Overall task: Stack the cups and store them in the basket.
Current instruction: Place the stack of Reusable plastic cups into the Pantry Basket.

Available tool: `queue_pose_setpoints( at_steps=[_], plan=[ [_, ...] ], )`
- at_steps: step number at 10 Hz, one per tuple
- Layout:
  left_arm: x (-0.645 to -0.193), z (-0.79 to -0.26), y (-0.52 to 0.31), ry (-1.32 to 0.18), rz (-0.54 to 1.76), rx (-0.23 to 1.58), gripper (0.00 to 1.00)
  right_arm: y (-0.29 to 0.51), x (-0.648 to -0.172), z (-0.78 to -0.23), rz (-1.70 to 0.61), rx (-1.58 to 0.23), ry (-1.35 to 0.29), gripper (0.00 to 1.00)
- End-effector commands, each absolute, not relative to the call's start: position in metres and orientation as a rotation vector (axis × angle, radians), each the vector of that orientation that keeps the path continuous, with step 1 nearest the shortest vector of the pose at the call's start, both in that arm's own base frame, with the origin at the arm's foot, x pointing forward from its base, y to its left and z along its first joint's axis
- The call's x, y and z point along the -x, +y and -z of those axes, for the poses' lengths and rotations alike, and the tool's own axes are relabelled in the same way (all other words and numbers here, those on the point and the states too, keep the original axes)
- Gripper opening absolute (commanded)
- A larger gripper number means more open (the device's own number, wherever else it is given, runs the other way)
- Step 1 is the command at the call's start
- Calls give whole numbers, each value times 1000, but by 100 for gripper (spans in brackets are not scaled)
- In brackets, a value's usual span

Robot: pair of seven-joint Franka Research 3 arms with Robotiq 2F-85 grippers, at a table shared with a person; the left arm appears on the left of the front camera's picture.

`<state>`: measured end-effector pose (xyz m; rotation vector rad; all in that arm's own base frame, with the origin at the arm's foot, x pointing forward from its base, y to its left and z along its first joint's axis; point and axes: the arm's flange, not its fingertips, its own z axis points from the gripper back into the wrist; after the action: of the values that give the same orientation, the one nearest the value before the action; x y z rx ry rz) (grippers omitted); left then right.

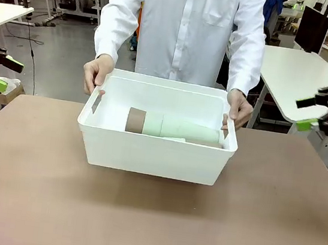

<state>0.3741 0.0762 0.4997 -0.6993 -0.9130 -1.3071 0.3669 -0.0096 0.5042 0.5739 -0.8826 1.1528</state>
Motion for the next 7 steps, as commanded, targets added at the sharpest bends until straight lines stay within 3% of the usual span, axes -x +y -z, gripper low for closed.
queue_pose_setpoints(
  at_steps=[1,3,4,7],
  plan=[
    [-373,-502,76,-900,1302,703,100,-26,-365,-486,-1180,-650,-942,100],
    [-373,-502,76,-900,1302,703,100,-37,-363,-470,-1160,-628,-1015,100],
    [-373,-502,76,-900,1302,703,100,-32,-360,-486,-1164,-619,-924,100],
    [-373,-502,76,-900,1302,703,100,-32,-360,-486,-1164,-619,-924,100]
  ],
)
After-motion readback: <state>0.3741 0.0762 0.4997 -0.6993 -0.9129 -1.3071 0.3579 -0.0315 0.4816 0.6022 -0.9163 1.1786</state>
